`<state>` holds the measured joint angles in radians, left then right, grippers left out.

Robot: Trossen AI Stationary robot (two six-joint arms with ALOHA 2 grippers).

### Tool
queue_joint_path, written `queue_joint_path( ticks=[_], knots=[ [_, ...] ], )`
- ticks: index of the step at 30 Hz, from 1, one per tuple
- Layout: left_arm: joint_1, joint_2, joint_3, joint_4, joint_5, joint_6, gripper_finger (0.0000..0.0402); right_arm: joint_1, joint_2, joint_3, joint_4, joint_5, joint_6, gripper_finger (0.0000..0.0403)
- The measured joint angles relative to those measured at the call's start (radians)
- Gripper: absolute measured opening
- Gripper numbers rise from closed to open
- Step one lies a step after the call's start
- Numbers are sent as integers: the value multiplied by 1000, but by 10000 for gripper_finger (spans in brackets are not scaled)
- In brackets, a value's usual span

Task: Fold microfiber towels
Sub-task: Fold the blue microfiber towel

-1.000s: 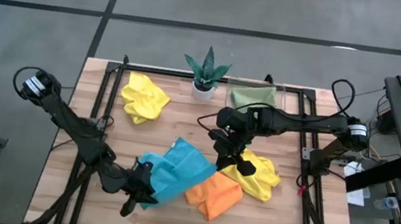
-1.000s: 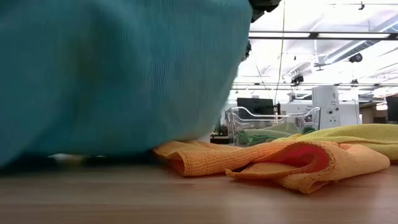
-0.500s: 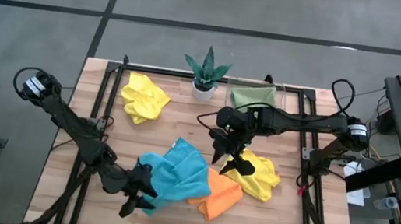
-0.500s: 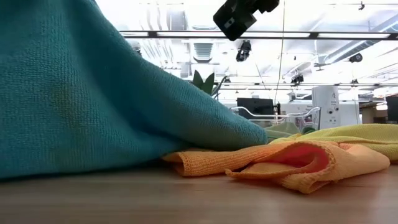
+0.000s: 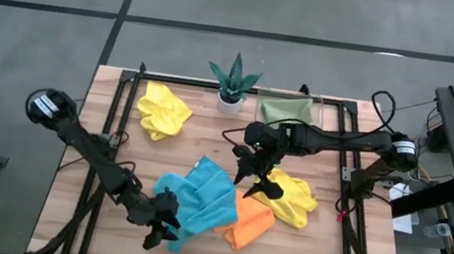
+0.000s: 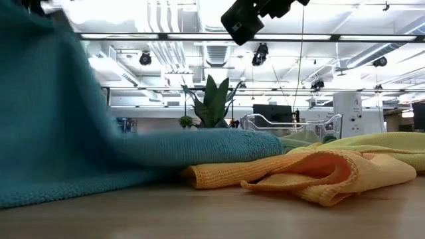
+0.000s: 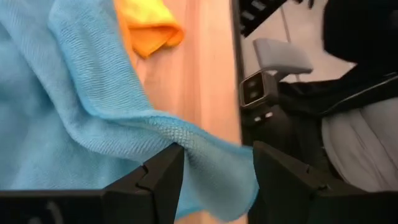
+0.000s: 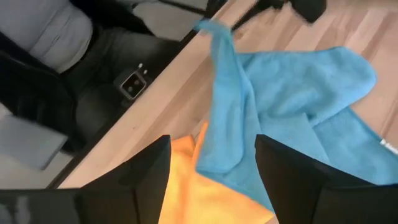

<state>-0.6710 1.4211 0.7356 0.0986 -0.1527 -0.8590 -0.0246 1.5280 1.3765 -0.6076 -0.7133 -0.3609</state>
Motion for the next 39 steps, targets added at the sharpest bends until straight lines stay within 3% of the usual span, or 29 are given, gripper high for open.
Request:
queue_joint_path(
  ticks=[4,11,15,19,26,34,39],
  knots=[
    [4,9,-3,-53,7,-40,177,0,0,-55,136,57,56,220],
    [19,0,-1,-285,-13,-84,177,0,13,-161,384,233,139,219],
    [36,0,-7,-384,-42,-76,176,0,69,-204,520,341,168,219],
    [62,3,-34,-395,-118,-15,176,-4,163,-221,627,353,180,212],
    [121,5,-98,-355,-171,2,176,-8,316,-163,672,478,181,139],
    [141,6,-185,-268,-171,-24,175,-6,447,-70,668,479,159,20],
    [141,6,-196,-259,-175,-25,175,-8,490,-31,666,480,152,12]
  ],
)
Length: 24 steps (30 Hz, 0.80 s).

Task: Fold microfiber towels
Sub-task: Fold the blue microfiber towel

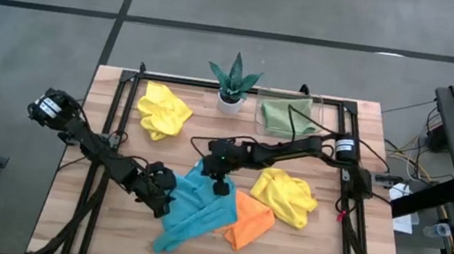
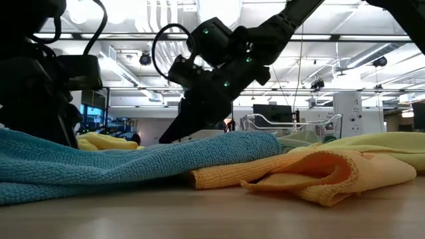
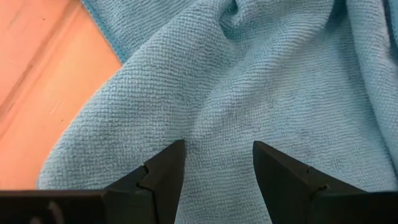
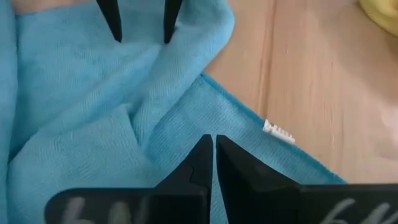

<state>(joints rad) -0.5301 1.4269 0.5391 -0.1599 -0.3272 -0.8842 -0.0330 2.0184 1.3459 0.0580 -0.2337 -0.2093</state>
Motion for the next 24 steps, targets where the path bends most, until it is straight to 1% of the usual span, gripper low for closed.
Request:
queue_joint_path(
  ticks=[15,24],
  knots=[
    [0,0,-7,4,-16,1,175,-5,9,9,10,0,-8,13],
    [0,0,-22,24,-33,0,175,-5,41,8,45,-1,5,13]
  ],
)
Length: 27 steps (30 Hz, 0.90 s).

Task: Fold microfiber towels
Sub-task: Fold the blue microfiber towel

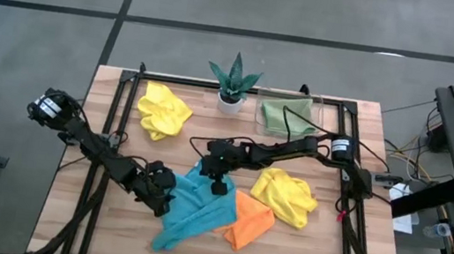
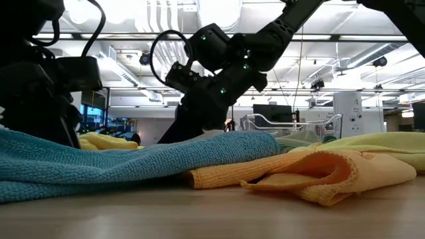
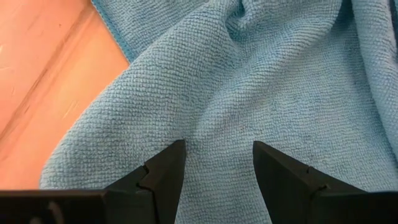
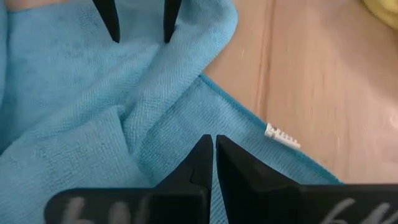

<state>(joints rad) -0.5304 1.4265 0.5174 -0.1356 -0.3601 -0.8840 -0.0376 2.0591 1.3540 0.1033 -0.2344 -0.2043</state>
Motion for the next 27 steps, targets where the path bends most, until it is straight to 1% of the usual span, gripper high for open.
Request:
queue_joint_path(
  ticks=[7,14,17,20,23,27],
  knots=[
    [0,0,-16,15,-17,0,175,-5,23,0,13,5,6,13],
    [0,-2,-25,14,-17,-3,175,-26,35,-1,7,166,-16,13],
    [1,-2,-27,-17,2,-33,175,-48,32,-1,2,223,-16,13],
    [1,-2,-28,-72,31,-73,175,-79,32,-1,2,282,18,13],
    [1,-5,-28,-130,39,-105,175,-113,32,-1,1,319,72,13],
    [1,-12,-26,-176,39,-121,175,-141,26,-1,-2,317,100,13]
  ],
)
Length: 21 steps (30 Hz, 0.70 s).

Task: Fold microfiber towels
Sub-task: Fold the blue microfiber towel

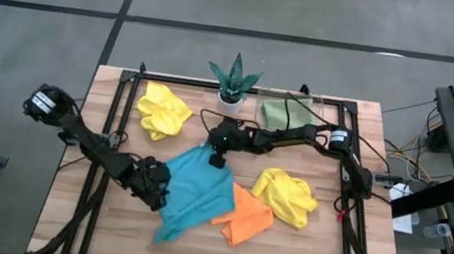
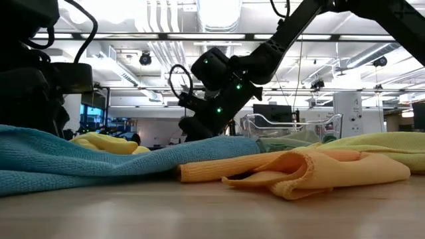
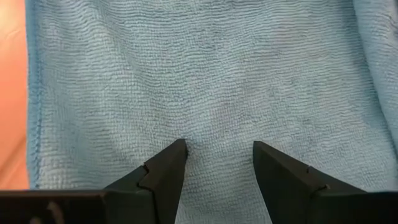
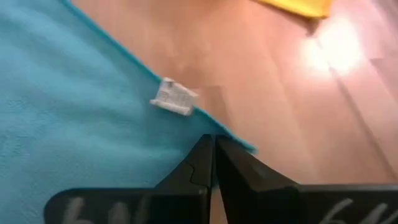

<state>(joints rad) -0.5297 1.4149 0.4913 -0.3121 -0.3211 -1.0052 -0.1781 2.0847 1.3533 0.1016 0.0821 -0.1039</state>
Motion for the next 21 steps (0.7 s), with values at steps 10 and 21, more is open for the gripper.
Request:
queue_joint_path(
  ticks=[10,21],
  knots=[
    [0,-51,-1,-234,-36,-90,175,19,-86,0,-25,-14,-45,13],
    [2,-221,20,-358,-53,-106,176,44,-147,-1,-74,-160,-84,13]
  ],
)
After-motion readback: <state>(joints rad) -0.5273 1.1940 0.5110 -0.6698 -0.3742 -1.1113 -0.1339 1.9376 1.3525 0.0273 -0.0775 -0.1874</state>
